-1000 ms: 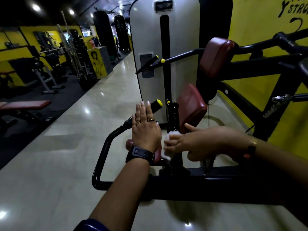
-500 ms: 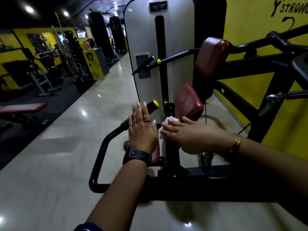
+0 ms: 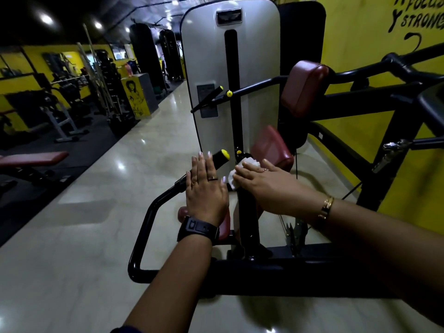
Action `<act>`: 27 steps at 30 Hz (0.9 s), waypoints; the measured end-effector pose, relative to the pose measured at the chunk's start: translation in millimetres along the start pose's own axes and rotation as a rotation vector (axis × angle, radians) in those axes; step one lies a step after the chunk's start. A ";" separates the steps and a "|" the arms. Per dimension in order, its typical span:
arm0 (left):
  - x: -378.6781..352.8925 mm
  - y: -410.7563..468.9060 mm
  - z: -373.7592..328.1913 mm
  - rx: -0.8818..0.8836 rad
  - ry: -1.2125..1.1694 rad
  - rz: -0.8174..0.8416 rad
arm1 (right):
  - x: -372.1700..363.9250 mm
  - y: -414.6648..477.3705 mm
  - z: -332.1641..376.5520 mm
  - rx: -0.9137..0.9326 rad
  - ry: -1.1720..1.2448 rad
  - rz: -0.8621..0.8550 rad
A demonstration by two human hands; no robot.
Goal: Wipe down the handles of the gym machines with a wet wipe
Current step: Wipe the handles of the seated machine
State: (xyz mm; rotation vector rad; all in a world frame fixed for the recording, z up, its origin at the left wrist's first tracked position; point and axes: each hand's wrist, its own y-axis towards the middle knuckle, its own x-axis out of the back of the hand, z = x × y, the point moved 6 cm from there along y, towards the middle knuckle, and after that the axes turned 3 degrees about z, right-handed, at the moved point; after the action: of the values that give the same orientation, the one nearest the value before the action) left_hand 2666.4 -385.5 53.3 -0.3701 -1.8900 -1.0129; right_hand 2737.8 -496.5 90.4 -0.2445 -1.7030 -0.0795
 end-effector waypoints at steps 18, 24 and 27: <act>-0.7 1.8 -1.2 0.000 0.009 -0.002 | -19.7 11.4 -0.7 -0.338 1.529 -0.198; -0.2 0.7 -1.0 0.013 0.007 0.002 | -24.5 8.2 -1.1 -0.395 1.648 -0.146; -0.9 1.3 -0.9 0.021 0.004 0.014 | -35.5 0.2 16.2 -0.385 1.458 0.000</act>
State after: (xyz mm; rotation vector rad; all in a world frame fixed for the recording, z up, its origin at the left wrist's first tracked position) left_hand 2668.2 -385.2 53.4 -0.3685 -1.8908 -0.9828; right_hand 2726.6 -497.3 53.0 -0.3442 -0.2219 -0.4634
